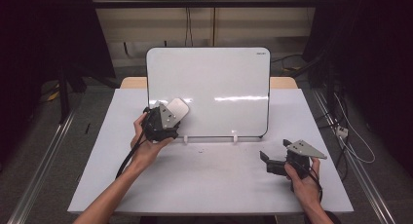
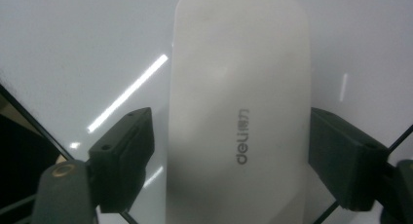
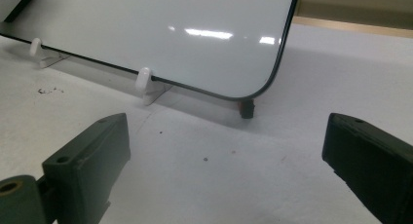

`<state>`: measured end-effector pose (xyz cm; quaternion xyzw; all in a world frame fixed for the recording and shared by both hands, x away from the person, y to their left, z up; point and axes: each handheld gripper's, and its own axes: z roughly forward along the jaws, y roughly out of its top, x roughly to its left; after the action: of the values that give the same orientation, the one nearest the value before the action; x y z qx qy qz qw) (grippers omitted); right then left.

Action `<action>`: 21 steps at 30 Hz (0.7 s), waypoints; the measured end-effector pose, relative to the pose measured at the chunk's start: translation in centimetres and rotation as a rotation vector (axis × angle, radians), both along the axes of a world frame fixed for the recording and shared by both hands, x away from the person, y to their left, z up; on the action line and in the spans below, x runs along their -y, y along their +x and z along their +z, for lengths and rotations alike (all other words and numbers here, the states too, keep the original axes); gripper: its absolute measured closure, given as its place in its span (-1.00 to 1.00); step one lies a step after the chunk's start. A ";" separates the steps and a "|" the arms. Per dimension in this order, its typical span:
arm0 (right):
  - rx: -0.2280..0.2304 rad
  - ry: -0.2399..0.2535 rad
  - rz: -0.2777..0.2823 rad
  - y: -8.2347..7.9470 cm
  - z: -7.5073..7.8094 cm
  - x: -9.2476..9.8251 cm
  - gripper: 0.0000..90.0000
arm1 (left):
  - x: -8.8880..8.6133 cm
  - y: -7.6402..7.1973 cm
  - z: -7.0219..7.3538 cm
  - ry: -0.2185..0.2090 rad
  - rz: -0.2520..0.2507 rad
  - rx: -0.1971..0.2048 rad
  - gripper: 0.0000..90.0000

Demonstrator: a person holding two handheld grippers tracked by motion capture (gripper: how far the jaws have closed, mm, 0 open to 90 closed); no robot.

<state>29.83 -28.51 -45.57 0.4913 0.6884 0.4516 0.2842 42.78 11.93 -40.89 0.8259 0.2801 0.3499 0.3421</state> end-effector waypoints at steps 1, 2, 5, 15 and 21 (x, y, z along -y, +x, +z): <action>0.000 0.001 -0.003 0.0 0.0 0.0 -0.92 | -0.1 0.0 0.0 -0.003 0.000 -0.007 -0.57; -0.002 0.002 -0.005 0.0 0.0 0.0 -0.92 | -0.2 0.0 0.1 -0.003 -0.002 -0.006 -0.59; -0.002 0.003 -0.007 0.1 0.0 0.0 -0.92 | -0.3 -0.2 0.4 -0.033 -0.016 -0.005 -0.66; 0.003 0.001 0.002 -0.1 0.0 0.0 -0.92 | -1.1 -1.3 1.9 -0.144 -0.040 -0.053 -0.82; 0.001 0.005 0.002 -0.2 0.1 0.1 -0.92 | -2.2 -1.4 2.7 -0.242 -0.033 -0.111 -0.87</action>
<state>29.65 -28.58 -45.50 0.4908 0.6877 0.4540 0.2830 41.33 14.12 -38.22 0.8011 0.3251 0.2619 0.4288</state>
